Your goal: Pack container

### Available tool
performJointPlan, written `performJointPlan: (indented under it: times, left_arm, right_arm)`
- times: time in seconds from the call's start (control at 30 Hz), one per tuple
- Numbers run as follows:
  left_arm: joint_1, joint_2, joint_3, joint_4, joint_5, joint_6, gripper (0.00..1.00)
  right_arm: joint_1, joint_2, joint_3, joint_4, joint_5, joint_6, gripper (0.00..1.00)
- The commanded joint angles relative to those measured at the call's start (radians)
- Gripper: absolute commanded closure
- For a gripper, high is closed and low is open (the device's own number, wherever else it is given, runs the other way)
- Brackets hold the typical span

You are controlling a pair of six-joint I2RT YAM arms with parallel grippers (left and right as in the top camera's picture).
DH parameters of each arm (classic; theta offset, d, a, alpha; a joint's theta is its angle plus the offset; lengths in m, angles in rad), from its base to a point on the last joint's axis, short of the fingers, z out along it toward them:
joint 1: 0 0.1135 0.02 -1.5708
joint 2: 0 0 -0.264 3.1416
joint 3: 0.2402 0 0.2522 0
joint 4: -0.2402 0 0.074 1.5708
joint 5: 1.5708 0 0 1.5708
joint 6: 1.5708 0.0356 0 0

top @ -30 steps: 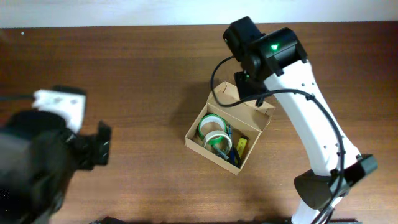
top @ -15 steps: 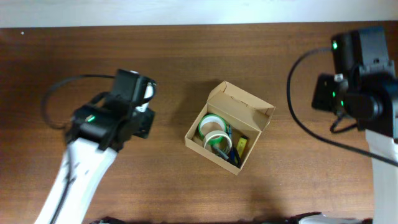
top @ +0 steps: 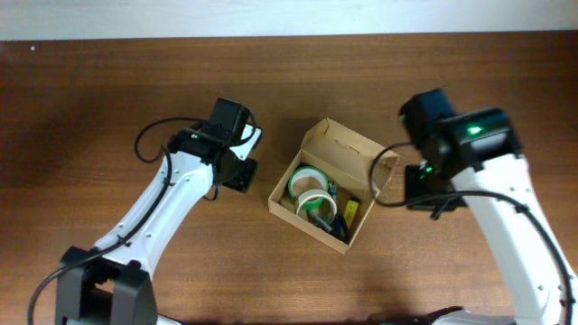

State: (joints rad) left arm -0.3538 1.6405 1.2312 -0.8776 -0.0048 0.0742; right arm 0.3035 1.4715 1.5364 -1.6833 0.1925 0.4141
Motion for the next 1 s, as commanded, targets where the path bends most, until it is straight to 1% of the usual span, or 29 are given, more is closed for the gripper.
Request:
performJointPlan:
  times: [0.0,0.17,0.27,0.4,0.77,0.9,0.97]
  left_arm:
    - [0.003,0.024,0.000,0.019,0.036,0.033,0.98]
    - [0.003,0.033,0.000,0.037,0.042,0.037,0.98]
    - [0.003,0.033,0.000,0.043,0.051,0.037,0.98]
    - [0.003,0.033,0.000,0.048,0.073,0.052,0.98]
    - [0.003,0.072,-0.007,0.077,0.096,0.056,0.98]
    - [0.003,0.106,-0.008,0.080,0.149,0.071,0.98]
    - [0.003,0.113,-0.008,0.081,0.151,0.073,0.98]
  right_arm:
    - [0.074,-0.012,-0.054,0.024,-0.071,0.061,0.96]
    - [0.170,-0.012,-0.150,0.090,-0.129,0.124,0.96]
    - [0.225,-0.012,-0.226,0.159,-0.167,0.157,0.96]
    - [0.272,-0.012,-0.312,0.233,-0.193,0.192,0.96]
    - [0.286,-0.012,-0.467,0.333,-0.193,0.197,0.96]
    - [0.286,-0.012,-0.497,0.387,-0.193,0.197,0.96]
    - [0.286,-0.012,-0.513,0.415,-0.193,0.196,0.96]
